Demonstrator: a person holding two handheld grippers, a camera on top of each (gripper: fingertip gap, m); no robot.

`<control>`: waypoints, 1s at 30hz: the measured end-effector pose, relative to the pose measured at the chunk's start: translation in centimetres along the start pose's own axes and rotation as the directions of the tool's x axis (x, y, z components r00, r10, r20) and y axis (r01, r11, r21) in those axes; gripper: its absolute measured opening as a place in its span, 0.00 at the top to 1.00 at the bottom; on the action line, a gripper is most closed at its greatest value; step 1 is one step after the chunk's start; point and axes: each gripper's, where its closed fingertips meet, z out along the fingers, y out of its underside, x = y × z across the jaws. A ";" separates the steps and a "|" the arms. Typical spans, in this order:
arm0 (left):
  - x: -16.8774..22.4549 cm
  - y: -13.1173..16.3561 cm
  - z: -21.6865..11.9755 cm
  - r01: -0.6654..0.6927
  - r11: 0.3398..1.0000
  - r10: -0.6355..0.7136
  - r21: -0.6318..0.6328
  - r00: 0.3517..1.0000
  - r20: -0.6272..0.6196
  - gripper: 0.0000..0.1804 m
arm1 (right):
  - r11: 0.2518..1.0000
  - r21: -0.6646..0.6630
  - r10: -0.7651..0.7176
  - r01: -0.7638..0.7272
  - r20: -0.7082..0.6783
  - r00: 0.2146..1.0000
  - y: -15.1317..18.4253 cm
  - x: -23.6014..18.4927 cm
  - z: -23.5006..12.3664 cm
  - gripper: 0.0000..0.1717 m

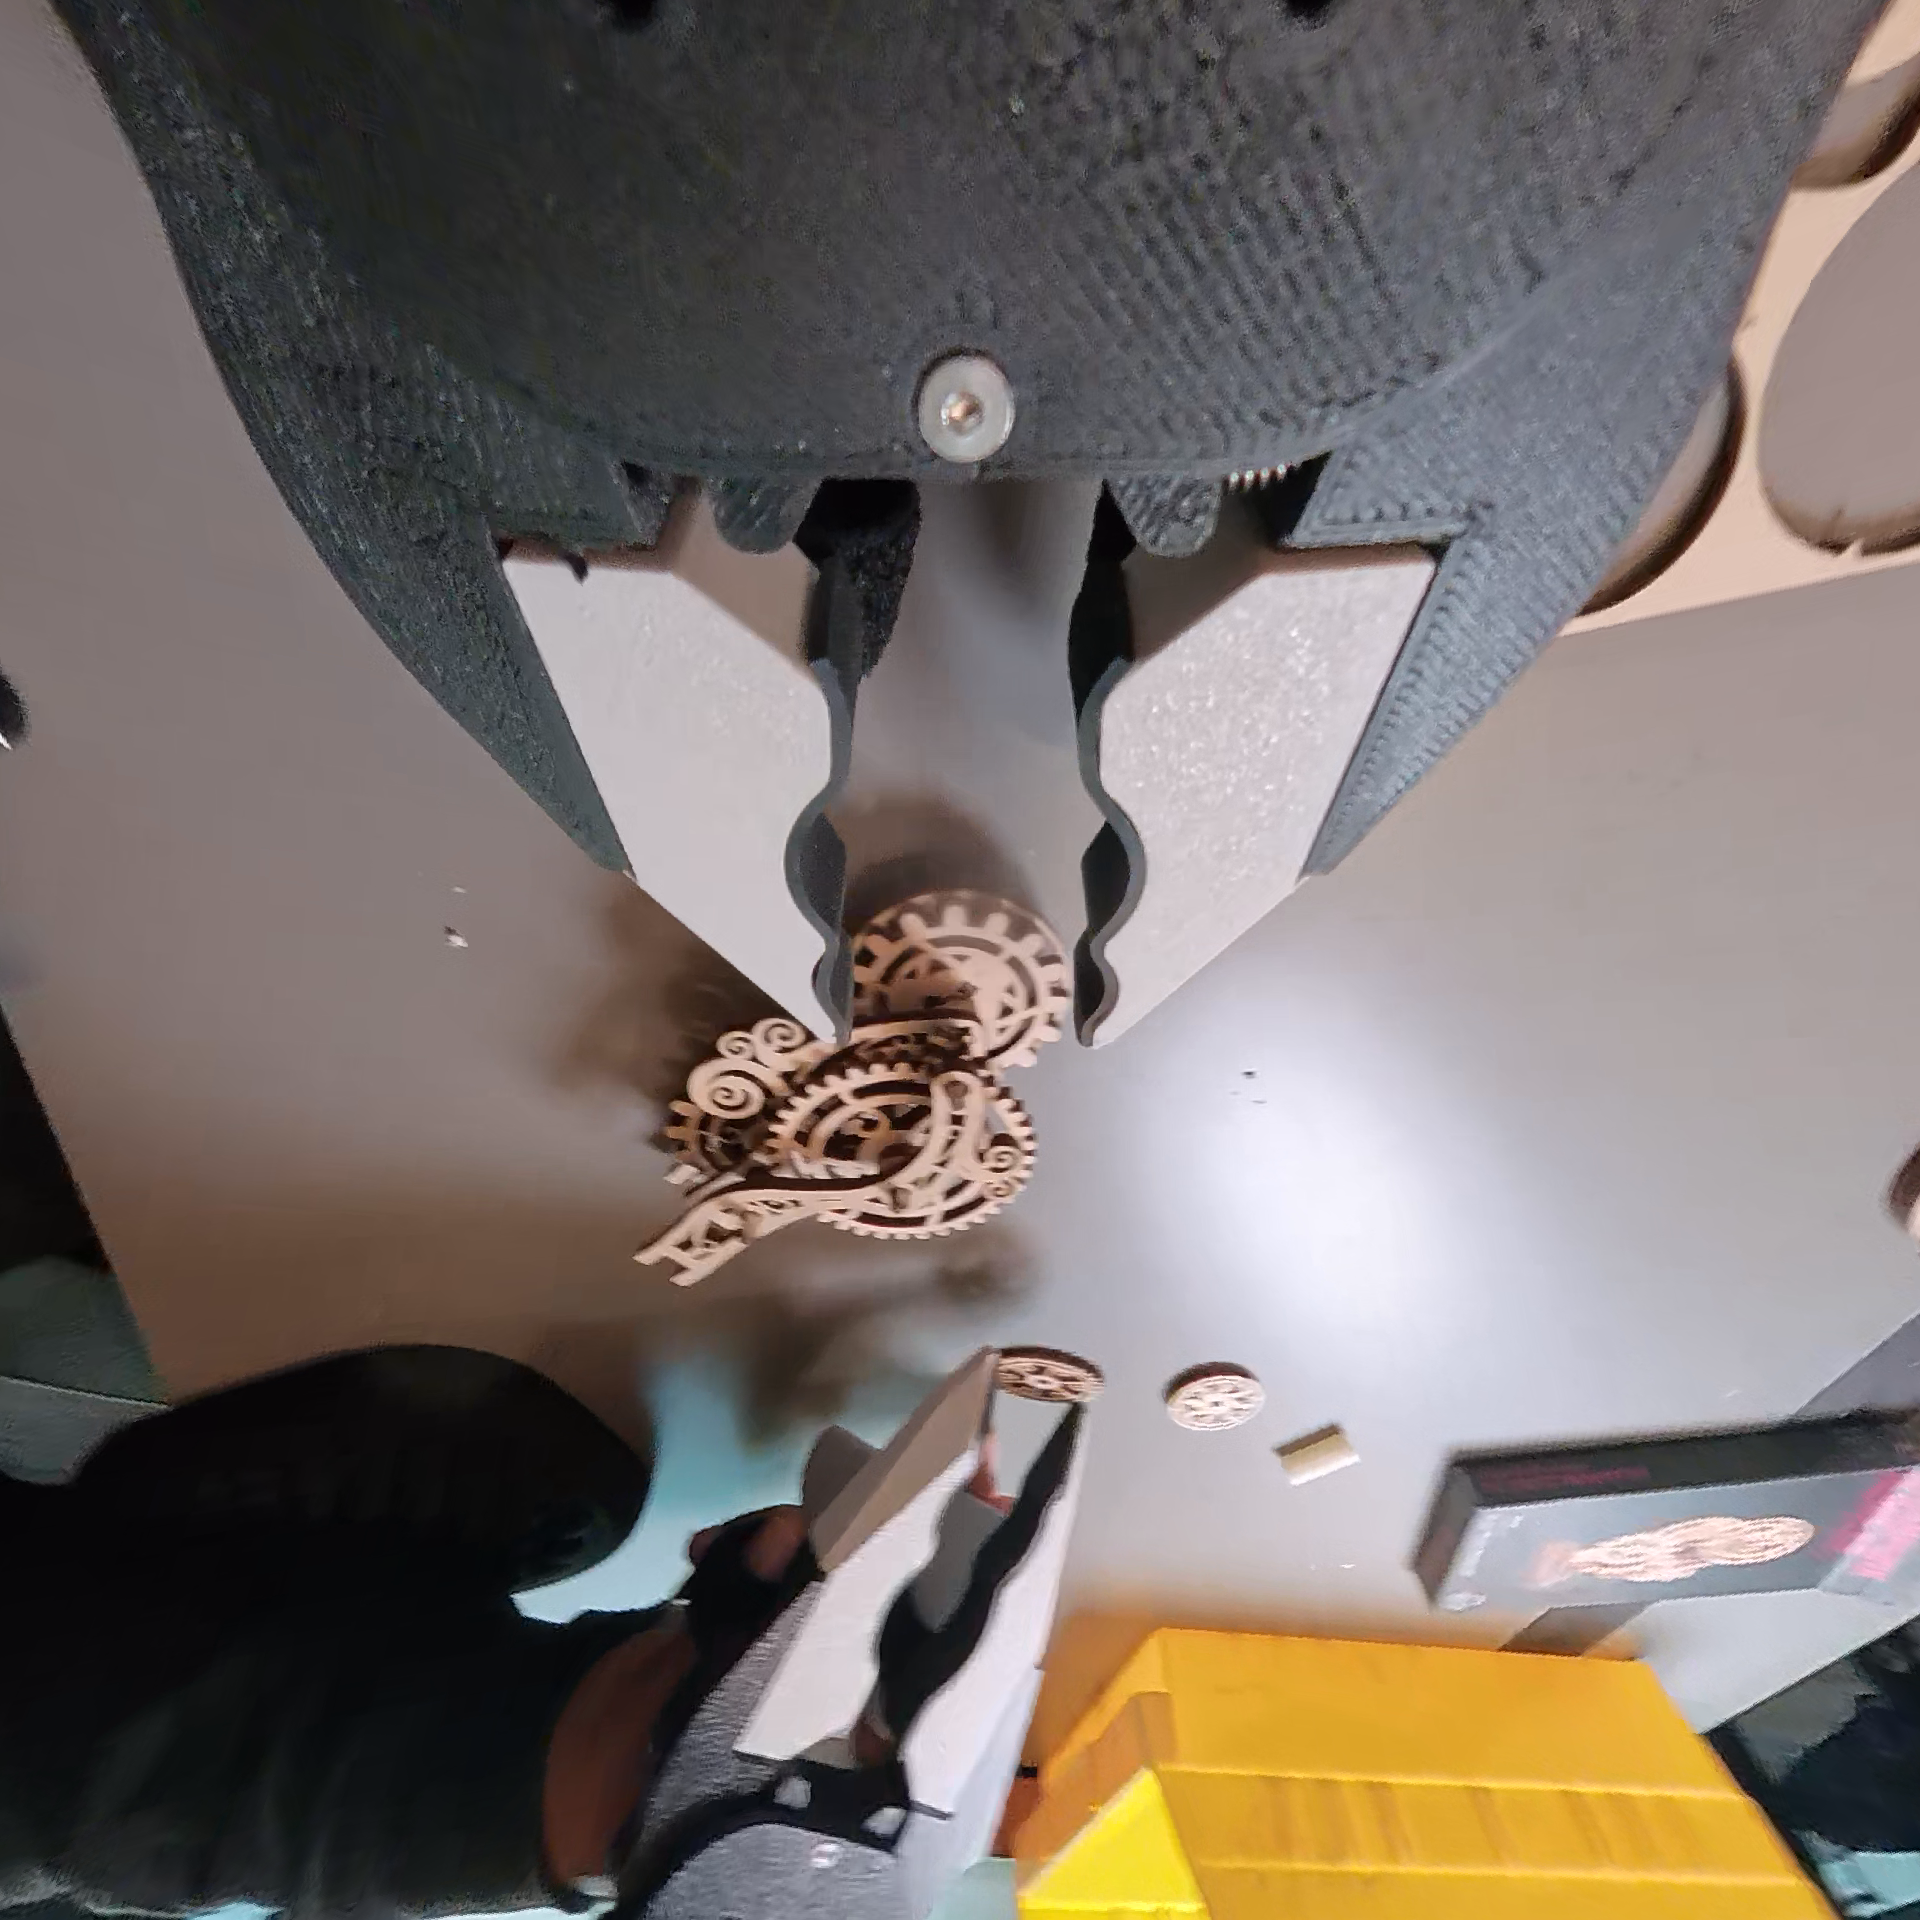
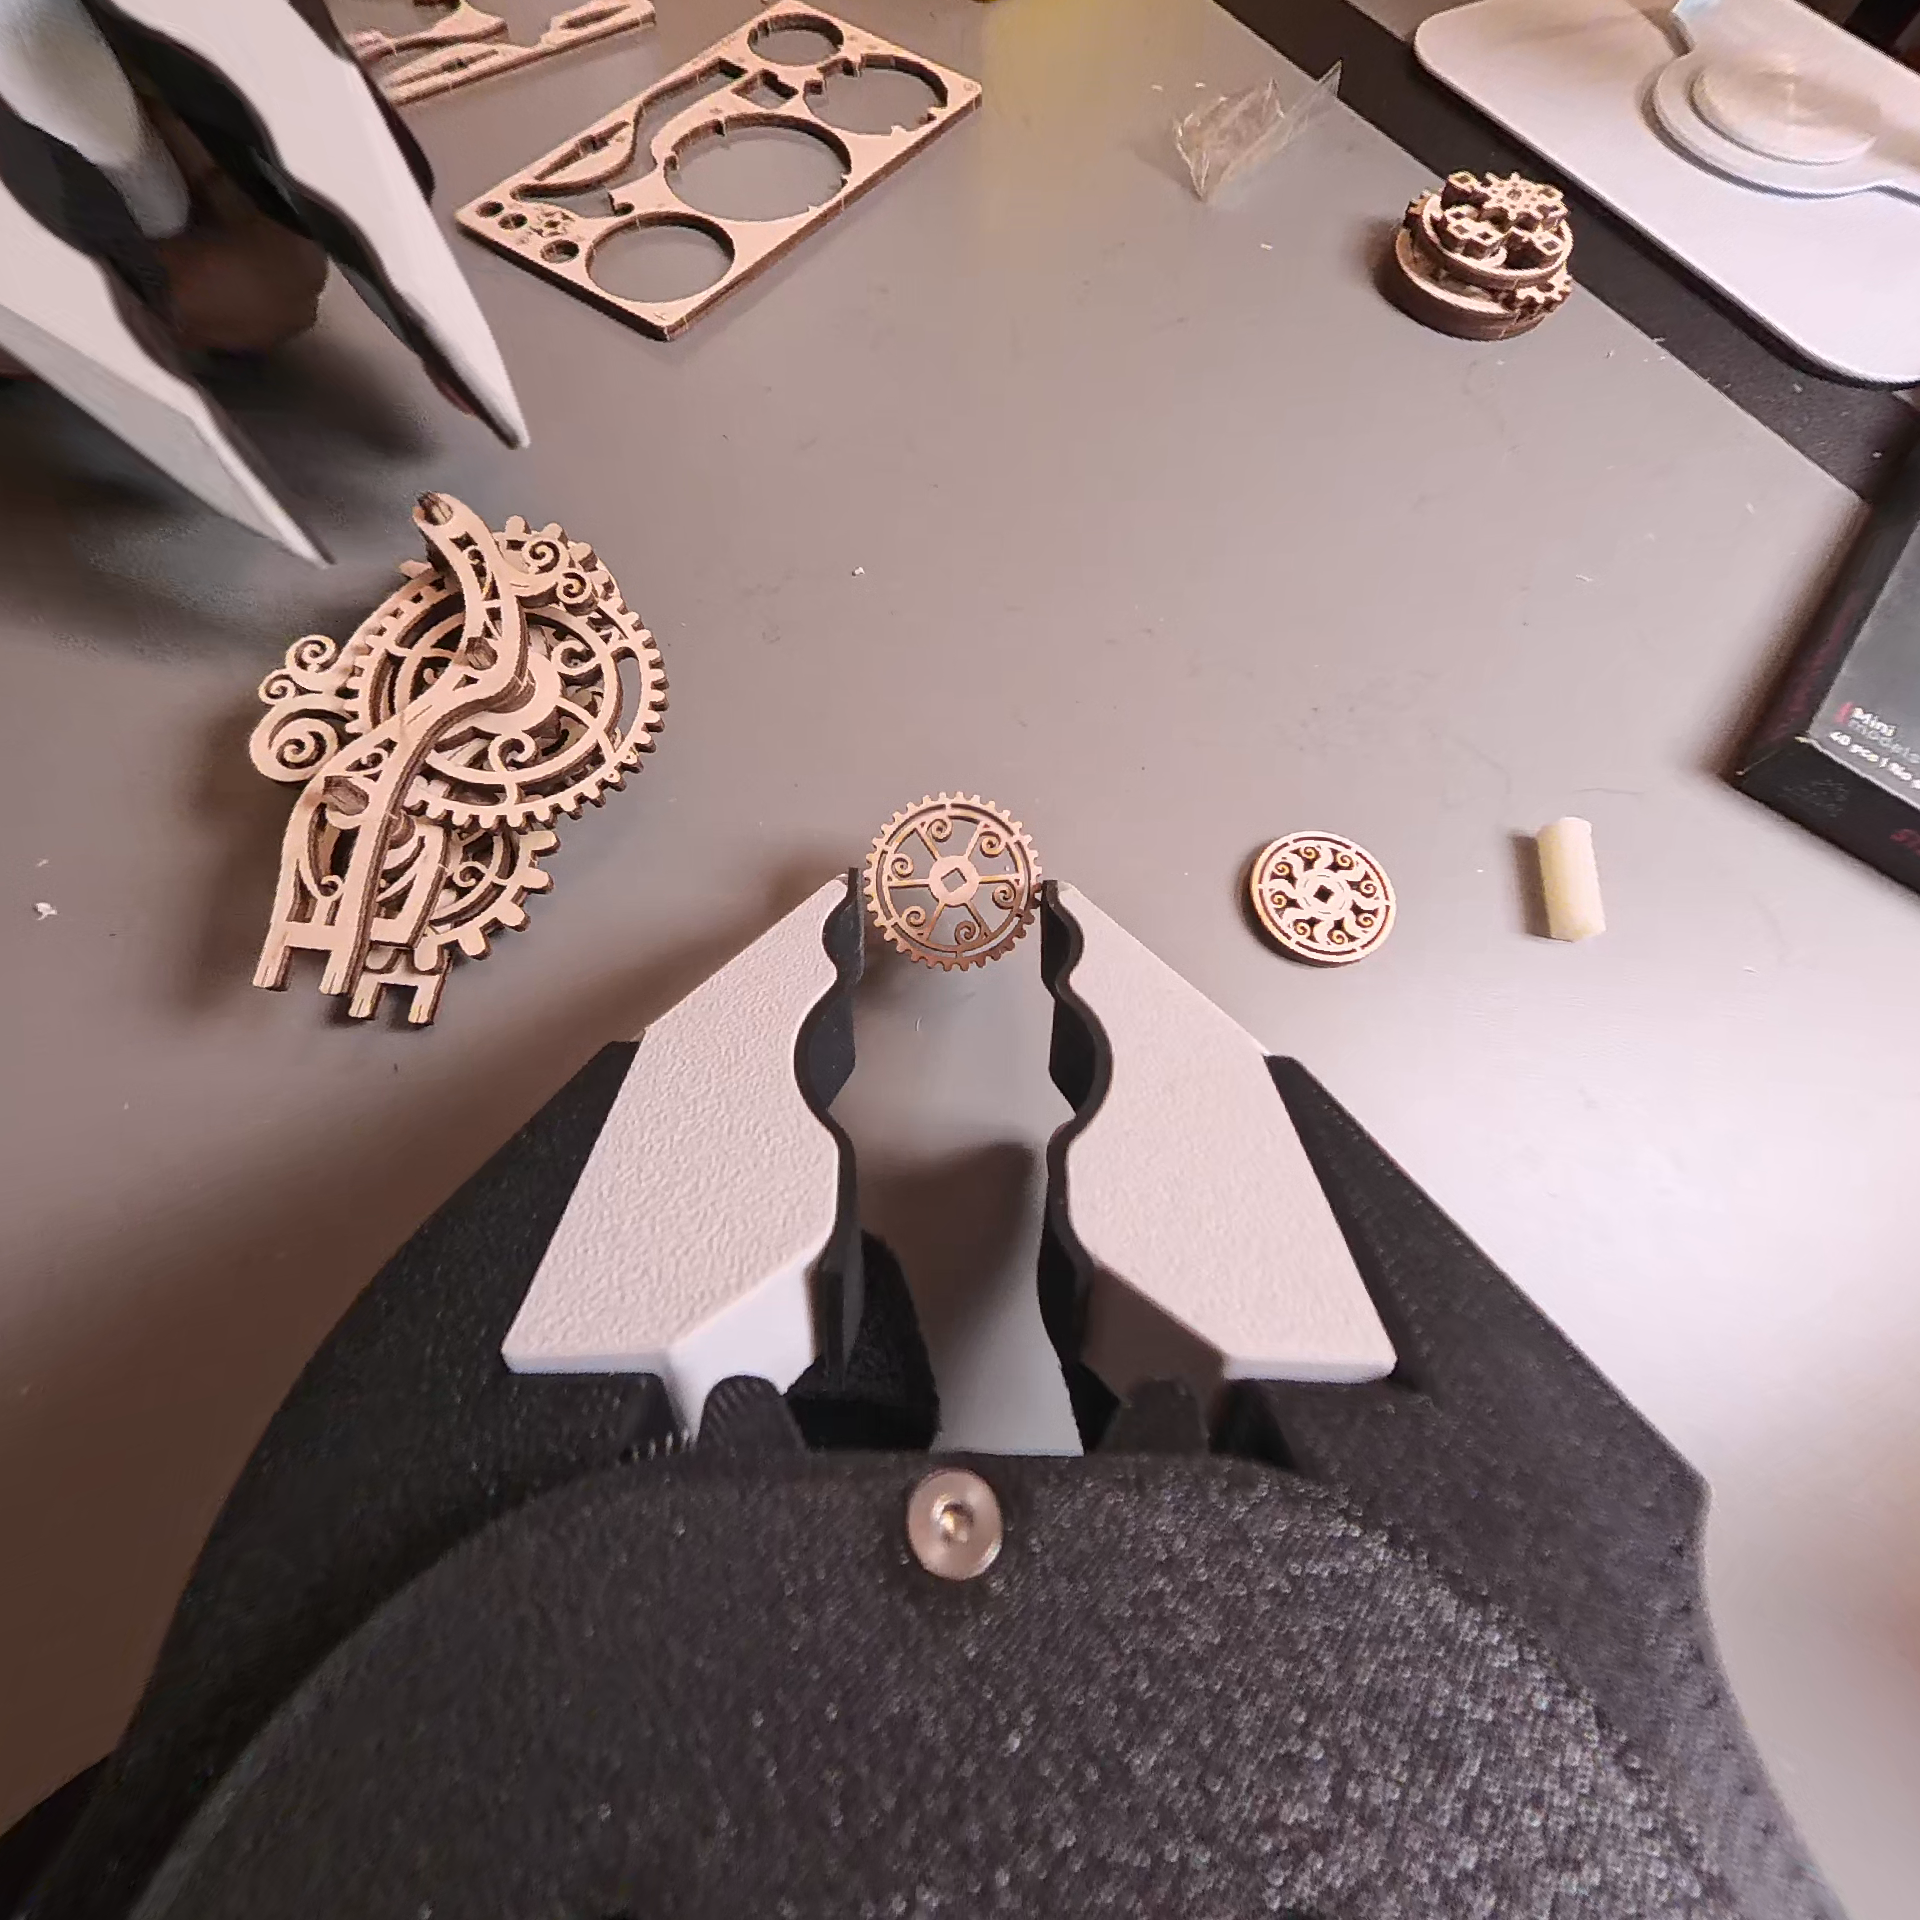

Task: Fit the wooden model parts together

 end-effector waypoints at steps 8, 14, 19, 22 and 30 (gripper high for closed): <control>2.0 1.7 0.9 -0.090 0.989 0.079 -0.119 0.993 -0.090 0.70 | 1.000 0.026 -0.008 0.008 0.024 1.000 -0.2 -0.7 0.2 0.81; 1.2 1.9 1.4 -0.093 0.985 0.088 -0.148 0.995 -0.043 0.74 | 0.998 0.041 -0.052 0.050 0.039 0.998 -0.8 -1.8 0.1 0.81; 0.4 1.9 1.6 -0.100 0.983 0.102 -0.157 0.995 0.010 0.76 | 0.995 0.076 -0.069 0.064 0.057 0.996 -1.6 -2.6 -0.5 0.81; -0.1 1.9 1.8 -0.109 0.980 0.119 -0.168 0.992 0.050 0.77 | 0.993 0.094 -0.080 0.072 0.082 0.993 -2.1 -3.3 -0.8 0.81; -1.1 1.6 0.8 -0.101 0.987 0.112 -0.127 0.990 0.082 0.75 | 0.985 0.141 -0.116 0.096 0.138 0.984 -2.9 -4.9 -1.1 0.81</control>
